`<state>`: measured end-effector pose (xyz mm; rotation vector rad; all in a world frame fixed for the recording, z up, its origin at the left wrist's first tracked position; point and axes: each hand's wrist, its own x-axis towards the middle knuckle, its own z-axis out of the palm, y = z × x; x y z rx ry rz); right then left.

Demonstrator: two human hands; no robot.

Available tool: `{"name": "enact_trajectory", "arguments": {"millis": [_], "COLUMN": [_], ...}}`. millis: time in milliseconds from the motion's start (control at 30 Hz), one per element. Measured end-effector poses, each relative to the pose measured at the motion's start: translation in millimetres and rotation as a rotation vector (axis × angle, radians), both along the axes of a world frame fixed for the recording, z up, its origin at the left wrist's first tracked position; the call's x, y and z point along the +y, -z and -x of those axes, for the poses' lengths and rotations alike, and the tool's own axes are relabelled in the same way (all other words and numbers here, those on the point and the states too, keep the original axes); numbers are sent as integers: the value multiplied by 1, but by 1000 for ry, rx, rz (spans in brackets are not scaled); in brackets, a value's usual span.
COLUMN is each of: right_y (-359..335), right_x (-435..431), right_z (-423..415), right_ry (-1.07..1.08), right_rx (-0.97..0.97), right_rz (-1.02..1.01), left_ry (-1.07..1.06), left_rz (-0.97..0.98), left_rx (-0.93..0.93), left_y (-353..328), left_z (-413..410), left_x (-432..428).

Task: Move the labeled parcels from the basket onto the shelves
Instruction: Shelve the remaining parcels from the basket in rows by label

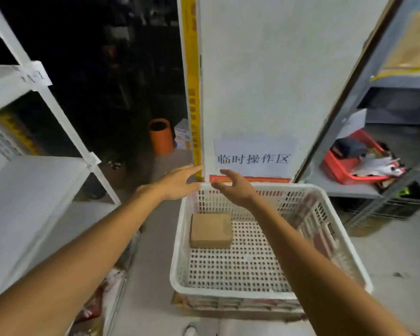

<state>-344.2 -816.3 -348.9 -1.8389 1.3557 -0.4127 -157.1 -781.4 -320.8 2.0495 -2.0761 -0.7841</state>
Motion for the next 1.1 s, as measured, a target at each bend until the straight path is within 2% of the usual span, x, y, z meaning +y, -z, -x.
{"name": "enact_trajectory", "arguments": {"millis": [200, 400, 500, 633, 800, 967, 1100], "right_y": [69, 153, 219, 321, 407, 438, 435], "right_x": [-8, -31, -56, -88, -88, -66, -49], "right_z": [31, 41, 46, 42, 36, 44, 53], "right_ry": [74, 32, 41, 110, 127, 162, 322], "right_rx": [76, 161, 176, 99, 35, -184, -347], "right_rz": [-145, -330, -426, -508, -497, -506, -617], "left_ry": [102, 145, 70, -116, -62, -138, -162], "left_rz": [-167, -269, -328, -366, -502, -322, -334], "left_rx": [127, 87, 90, 79, -293, -326, -278], "left_y": [100, 186, 247, 342, 428, 464, 462], "left_z": [24, 33, 31, 36, 46, 57, 69], "left_x": [-39, -50, -59, -78, -78, -62, -59]}}
